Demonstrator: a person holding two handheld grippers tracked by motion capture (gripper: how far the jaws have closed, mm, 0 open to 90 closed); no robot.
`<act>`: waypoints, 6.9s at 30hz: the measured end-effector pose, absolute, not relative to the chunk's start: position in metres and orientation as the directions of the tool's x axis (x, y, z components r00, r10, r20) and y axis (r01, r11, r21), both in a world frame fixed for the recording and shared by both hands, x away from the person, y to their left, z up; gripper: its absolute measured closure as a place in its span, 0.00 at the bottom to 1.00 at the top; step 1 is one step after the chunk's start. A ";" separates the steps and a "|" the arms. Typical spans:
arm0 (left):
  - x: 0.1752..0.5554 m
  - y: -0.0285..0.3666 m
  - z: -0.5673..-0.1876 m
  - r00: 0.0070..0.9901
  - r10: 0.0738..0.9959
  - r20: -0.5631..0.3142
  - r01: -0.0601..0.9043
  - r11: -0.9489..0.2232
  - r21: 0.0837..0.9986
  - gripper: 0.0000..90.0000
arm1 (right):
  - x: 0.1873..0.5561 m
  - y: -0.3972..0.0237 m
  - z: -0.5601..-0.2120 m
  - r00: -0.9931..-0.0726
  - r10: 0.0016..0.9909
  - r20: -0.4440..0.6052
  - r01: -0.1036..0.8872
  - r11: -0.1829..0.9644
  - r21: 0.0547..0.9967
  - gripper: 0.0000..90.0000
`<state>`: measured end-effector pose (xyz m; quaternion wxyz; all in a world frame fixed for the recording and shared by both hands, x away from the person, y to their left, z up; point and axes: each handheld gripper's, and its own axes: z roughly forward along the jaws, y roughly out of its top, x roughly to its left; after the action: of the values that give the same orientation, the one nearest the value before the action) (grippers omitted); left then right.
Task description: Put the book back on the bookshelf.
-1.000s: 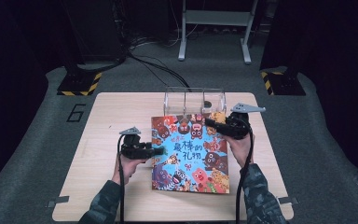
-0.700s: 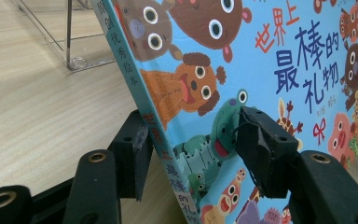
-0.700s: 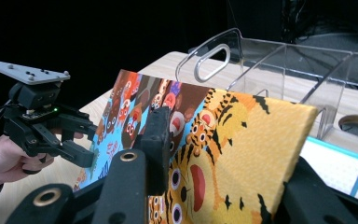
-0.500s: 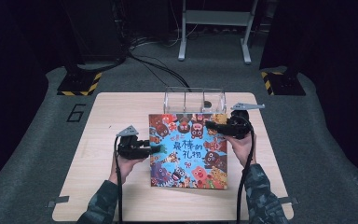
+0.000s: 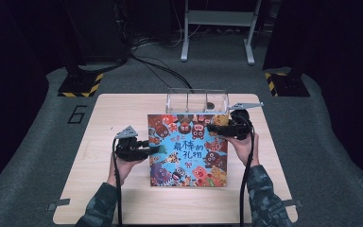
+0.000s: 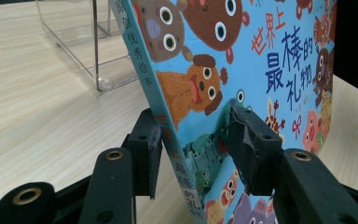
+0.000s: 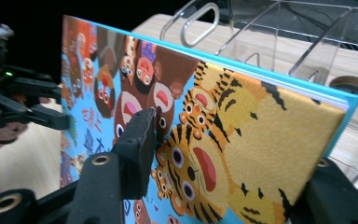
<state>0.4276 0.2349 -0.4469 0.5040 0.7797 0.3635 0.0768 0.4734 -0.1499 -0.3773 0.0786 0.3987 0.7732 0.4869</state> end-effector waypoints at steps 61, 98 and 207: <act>0.404 0.252 -0.416 0.783 0.621 -0.001 0.257 -0.322 0.911 0.67 | 0.460 -0.108 -0.345 -0.704 0.710 0.019 0.424 0.398 0.814 0.32; 0.402 0.253 -0.384 0.842 0.535 0.078 0.157 -0.380 0.911 0.73 | 0.472 -0.112 -0.355 -0.710 0.702 0.052 0.429 0.373 0.823 0.16; 0.426 0.205 -0.299 0.846 0.533 -0.026 0.382 -0.570 0.727 0.90 | 0.448 -0.223 -0.529 -0.314 0.949 0.013 0.657 0.207 0.725 0.03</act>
<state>0.4265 0.2051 -0.2989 0.3840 0.8806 0.2596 0.0983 0.4483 -0.2233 -0.5288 0.2261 0.5402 0.7432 0.3236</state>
